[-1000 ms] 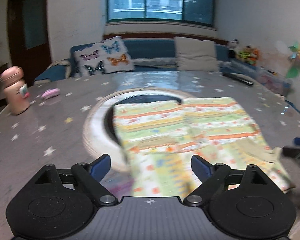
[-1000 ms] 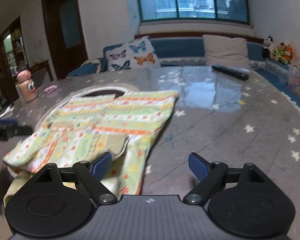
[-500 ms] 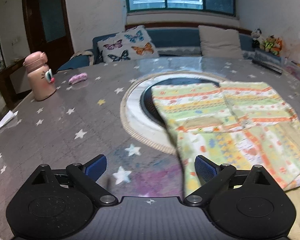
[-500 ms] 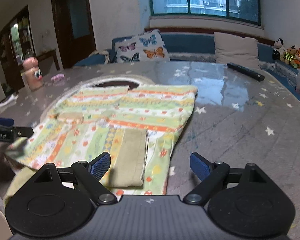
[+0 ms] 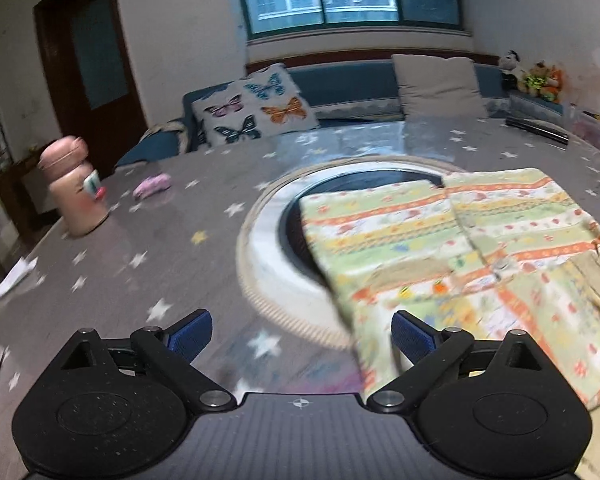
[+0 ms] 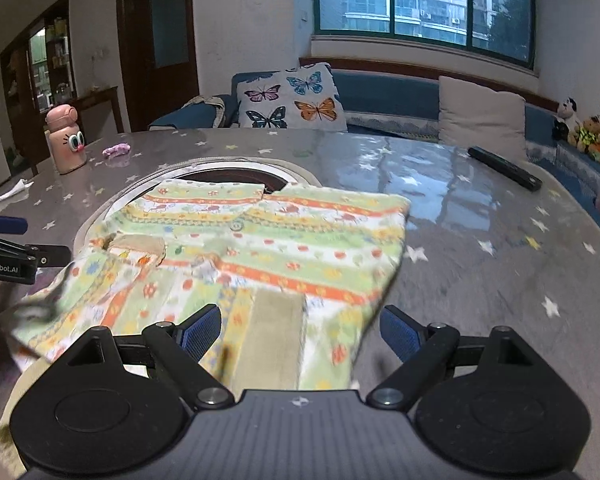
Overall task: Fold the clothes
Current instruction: 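Move the right gripper to the other khaki cuff at the shirt side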
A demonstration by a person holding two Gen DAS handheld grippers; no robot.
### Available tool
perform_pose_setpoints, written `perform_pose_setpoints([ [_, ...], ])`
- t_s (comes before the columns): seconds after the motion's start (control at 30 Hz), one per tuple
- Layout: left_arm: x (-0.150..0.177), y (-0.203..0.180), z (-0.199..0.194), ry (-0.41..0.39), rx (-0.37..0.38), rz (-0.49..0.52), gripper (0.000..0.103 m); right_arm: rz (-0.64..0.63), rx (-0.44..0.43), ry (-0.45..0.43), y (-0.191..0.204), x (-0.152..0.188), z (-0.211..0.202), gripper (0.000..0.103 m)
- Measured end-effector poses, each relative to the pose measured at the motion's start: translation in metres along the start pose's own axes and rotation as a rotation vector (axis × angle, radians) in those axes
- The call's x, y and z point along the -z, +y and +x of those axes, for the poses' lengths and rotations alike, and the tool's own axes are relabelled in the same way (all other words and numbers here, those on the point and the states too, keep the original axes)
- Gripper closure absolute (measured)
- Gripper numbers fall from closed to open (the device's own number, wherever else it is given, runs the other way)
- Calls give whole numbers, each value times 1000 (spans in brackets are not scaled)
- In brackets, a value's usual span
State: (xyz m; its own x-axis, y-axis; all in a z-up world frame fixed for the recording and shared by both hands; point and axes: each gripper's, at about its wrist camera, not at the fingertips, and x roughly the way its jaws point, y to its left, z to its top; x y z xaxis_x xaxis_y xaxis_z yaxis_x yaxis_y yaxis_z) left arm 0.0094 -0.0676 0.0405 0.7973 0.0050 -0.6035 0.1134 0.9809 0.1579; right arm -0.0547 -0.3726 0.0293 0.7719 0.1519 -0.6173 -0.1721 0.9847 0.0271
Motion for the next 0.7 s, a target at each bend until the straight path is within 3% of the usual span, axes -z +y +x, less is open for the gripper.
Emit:
perform_pose_setpoints([
  [0.43,-2,-17,21,16,-5,82,5,-80,4,44,14,-12,42,13],
  [0.7,-13,-45,0,-45,80,147,4,-140,-59,-8,32,-17,32,13],
])
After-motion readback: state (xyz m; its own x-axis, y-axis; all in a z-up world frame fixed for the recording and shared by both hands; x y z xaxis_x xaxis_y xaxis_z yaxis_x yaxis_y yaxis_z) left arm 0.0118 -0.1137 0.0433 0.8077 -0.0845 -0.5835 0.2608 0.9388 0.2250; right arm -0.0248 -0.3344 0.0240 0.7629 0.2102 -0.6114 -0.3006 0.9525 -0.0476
